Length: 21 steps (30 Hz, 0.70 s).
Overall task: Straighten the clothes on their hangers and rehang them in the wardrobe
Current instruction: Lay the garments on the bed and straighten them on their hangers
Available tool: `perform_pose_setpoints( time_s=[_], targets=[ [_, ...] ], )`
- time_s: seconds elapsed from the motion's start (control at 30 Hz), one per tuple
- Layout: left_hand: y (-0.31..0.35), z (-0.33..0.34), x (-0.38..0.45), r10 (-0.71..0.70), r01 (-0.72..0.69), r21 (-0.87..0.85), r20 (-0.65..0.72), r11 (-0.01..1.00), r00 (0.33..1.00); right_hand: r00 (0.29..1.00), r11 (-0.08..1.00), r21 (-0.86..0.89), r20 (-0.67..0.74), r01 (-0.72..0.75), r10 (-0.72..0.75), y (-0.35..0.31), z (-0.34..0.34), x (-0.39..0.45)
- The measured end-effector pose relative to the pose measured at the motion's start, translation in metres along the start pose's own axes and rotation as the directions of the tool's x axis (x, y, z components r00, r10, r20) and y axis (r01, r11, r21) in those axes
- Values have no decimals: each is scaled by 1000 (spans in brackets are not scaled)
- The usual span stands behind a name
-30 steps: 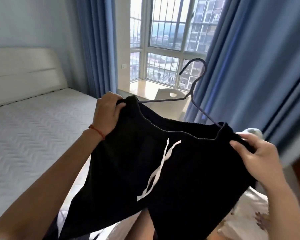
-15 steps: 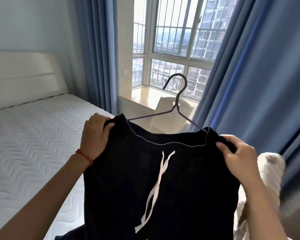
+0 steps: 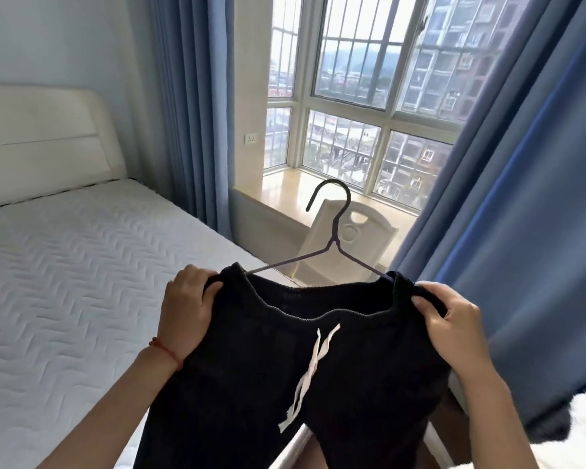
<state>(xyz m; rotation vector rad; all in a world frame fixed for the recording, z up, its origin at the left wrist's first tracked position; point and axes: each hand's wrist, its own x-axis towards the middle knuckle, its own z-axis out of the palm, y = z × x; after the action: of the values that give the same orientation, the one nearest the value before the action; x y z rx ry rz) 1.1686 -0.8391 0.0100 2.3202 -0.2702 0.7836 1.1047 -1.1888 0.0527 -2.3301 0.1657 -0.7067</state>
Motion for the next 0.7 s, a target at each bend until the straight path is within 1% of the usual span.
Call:
perform_pose_setpoints(
  time_s=[0.13,0.23,0.37,0.43,0.5,0.6,0.7],
  targets=[
    [-9,29,26,-16,18,51,-50,999,999,999,998,52,10,43,-43,14,31,56],
    [-12,54,49,-16,26,108,-91,994,996,992,991,59,21,123,-124,27,56,103],
    [-18,85,78,-7,35,196,-141,980,990,972,971,130,97,199,-213,45,90,166],
    [-21,98,93,-58,95,215,-174,972,983,953,956,174,148,237,-264,58,105,198],
    [-21,111,106,-119,159,209,-194,965,974,934,946,180,190,270,-303,77,118,228],
    [-19,131,119,-198,253,213,-247,944,948,920,940,210,233,269,-315,103,133,271],
    [-17,151,125,-280,333,202,-252,921,926,908,937,238,273,255,-317,116,152,304]
  ],
)
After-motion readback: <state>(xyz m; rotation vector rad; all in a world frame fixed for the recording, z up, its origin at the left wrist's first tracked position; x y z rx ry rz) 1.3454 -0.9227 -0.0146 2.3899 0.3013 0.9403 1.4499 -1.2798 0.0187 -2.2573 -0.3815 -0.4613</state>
